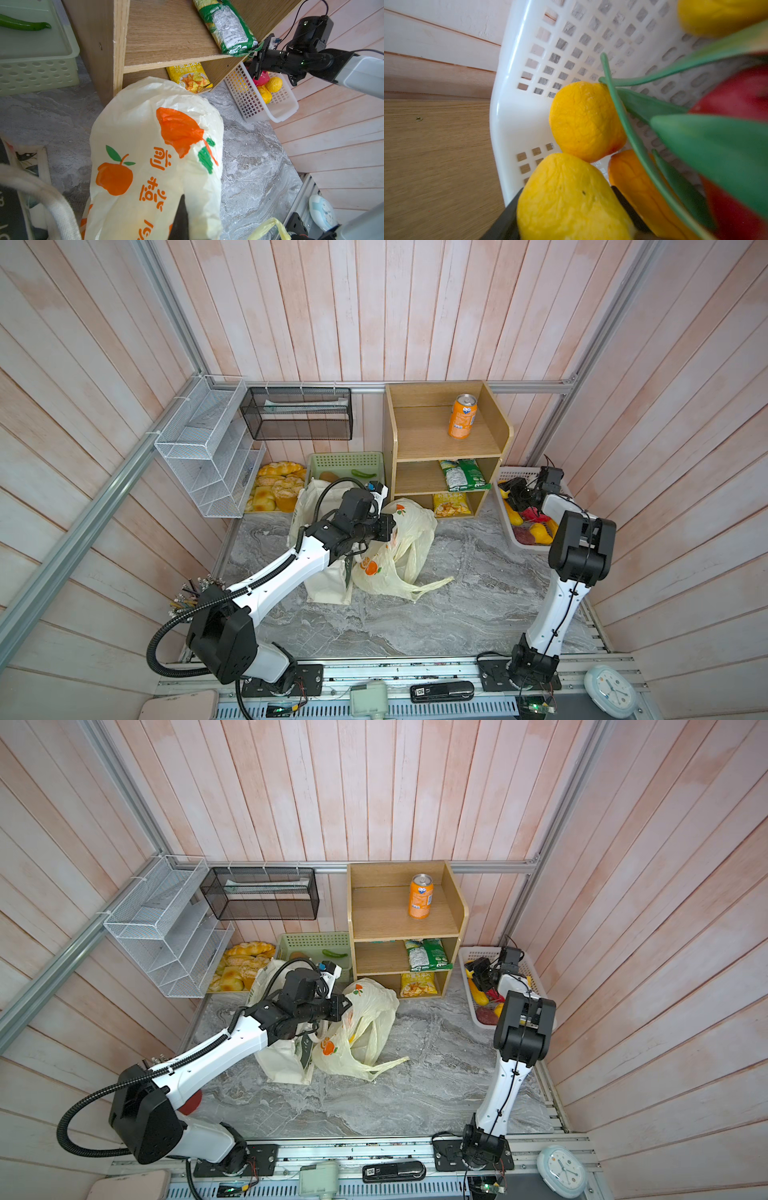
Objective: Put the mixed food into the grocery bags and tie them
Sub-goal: 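Lift the second yellow pear and carry it toward the yellow bag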
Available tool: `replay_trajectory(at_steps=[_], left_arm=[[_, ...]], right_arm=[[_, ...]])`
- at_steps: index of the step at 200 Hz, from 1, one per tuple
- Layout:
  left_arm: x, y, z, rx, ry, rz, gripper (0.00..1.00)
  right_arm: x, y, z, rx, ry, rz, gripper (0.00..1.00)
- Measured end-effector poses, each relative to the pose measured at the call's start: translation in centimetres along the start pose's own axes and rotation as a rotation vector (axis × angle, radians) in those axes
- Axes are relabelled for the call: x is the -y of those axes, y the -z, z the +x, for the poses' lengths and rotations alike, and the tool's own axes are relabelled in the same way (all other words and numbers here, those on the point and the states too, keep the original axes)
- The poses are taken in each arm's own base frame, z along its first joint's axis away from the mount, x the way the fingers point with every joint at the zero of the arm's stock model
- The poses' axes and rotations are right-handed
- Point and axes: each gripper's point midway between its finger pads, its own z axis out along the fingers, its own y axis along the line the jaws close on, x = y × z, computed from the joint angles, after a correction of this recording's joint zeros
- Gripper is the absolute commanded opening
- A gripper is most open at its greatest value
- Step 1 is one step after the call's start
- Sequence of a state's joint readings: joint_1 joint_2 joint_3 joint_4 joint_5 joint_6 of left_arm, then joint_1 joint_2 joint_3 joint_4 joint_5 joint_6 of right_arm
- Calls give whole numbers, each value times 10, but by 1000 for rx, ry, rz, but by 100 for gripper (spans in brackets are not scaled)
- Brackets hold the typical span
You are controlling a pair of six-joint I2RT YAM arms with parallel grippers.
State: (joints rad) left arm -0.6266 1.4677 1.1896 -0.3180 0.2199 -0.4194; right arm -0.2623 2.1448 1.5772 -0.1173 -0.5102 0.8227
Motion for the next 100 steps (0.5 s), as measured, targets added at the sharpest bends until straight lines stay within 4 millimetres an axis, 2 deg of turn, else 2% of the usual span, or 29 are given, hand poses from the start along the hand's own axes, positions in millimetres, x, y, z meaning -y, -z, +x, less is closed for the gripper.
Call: replay_trajectory(at_steps=[20, 56, 100], left_arm=[[0, 0, 0, 0, 0, 0, 0], [0, 0, 0, 0, 0, 0, 0], [0, 0, 0, 0, 0, 0, 0]], right_arm=[[1, 0, 0, -1, 5, 4, 56], [5, 2, -2, 4, 10, 10, 40], [5, 18, 4, 29, 34, 20, 35]])
